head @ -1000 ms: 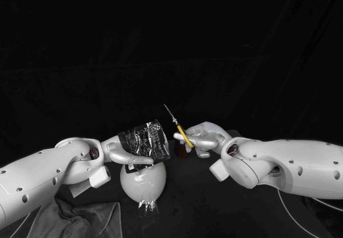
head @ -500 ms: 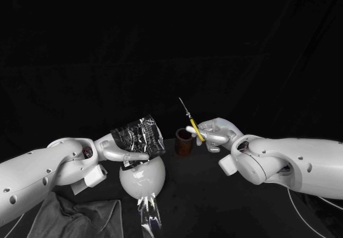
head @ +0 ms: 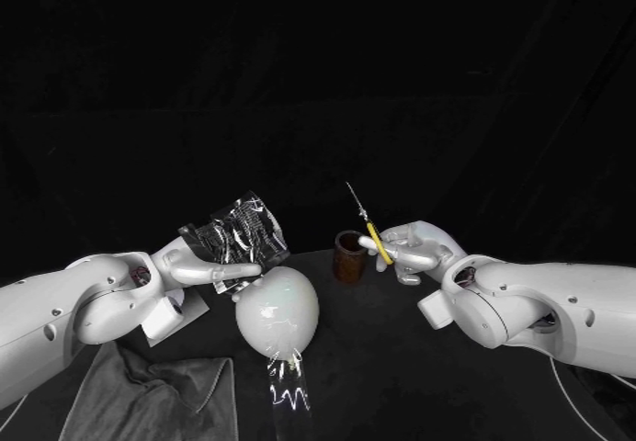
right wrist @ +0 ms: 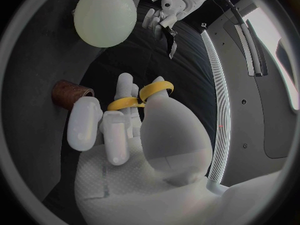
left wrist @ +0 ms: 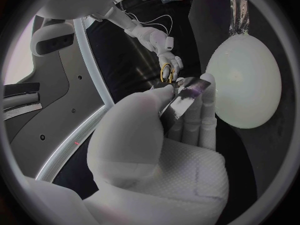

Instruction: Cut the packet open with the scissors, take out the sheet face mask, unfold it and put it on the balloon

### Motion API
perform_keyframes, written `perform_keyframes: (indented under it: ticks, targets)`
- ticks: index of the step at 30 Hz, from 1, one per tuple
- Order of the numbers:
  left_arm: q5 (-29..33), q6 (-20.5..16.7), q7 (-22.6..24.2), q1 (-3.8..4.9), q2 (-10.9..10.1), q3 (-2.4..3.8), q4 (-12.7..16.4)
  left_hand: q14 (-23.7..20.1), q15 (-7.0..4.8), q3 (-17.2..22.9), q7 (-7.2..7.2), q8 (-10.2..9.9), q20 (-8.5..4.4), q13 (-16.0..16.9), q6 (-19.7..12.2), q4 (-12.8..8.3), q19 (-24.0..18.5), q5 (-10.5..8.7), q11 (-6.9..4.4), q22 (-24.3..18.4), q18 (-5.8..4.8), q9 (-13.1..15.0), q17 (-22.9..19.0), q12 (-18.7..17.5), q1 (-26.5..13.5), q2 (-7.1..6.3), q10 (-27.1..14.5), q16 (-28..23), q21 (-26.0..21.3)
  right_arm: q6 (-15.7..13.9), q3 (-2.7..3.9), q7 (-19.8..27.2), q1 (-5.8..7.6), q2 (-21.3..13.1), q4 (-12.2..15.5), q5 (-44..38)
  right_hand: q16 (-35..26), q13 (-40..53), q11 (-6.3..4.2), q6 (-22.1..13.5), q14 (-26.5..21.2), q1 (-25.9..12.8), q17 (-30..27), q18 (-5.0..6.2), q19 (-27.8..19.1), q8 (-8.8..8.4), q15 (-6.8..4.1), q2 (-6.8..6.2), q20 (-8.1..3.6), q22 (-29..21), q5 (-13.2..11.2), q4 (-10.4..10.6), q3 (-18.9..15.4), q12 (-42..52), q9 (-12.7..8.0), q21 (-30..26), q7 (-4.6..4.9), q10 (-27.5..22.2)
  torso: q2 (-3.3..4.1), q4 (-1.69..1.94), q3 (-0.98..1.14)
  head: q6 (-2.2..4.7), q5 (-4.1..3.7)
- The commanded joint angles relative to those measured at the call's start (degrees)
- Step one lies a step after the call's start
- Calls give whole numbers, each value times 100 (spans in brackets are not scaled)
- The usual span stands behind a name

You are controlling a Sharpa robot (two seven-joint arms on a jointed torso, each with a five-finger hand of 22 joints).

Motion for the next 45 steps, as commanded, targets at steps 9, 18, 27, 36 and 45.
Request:
perform_keyframes:
  ticks: [9,18,27,36,45]
  targets:
    - [488,-327,152,-39,-557,-13,494,-79,-18,20,20,23,-9,-1,-4,-17,-43,19,-1,9,84,629,-94,-27,1,41,5,-94,30,29,-3,268,-178,135,-96,-137,-34,-39,-649,342,433,990,373,-4,-40,-39,-168,935,11,576,-17,-2,-33,629,-13,-9,-378,603,6,56,-33,-203,306]
    - [490,-709,151,-119,-1261,-131,884,-86,-16,23,21,20,-8,-2,-4,-11,-45,19,3,11,84,629,-100,-28,-7,42,1,-99,33,8,-3,312,-314,300,-246,-171,-34,-60,-648,345,433,1006,374,-4,-40,-49,-167,942,14,577,-18,-8,-32,598,-16,-9,-377,597,-34,110,-63,-426,839]
    - [438,-1582,372,-282,-1841,-270,1126,-146,3,120,29,-30,7,-15,11,-46,-132,22,16,36,80,605,-28,-43,-8,-64,-55,-64,49,1,-3,348,-383,381,-377,-194,-36,-86,-643,347,433,1007,369,-4,-41,-62,-164,947,16,577,-19,-3,-41,561,-21,-11,-370,590,-92,163,-71,-720,1609]
    - [396,-3110,748,-685,-2127,-335,1380,-632,40,263,55,-83,46,-20,80,-105,-404,22,39,46,72,568,-338,-30,23,-169,-56,-454,-3,-13,-3,365,-418,422,-467,-200,-43,-148,-634,349,428,989,347,0,-51,-87,-157,940,23,570,-18,20,-75,475,-29,-28,-359,574,-135,182,-71,-970,2233]
    - [-12,-3496,617,-1073,-2300,-450,1567,-1546,232,312,124,-202,234,-63,118,-159,-1300,23,150,124,-99,496,-863,-59,-14,-272,-277,-1329,-119,-26,-3,364,-428,423,-519,-201,-43,-148,-634,349,428,989,347,0,-51,-87,-157,940,23,570,-18,20,-75,475,-29,-28,-359,574,-154,192,-61,-1089,2425]
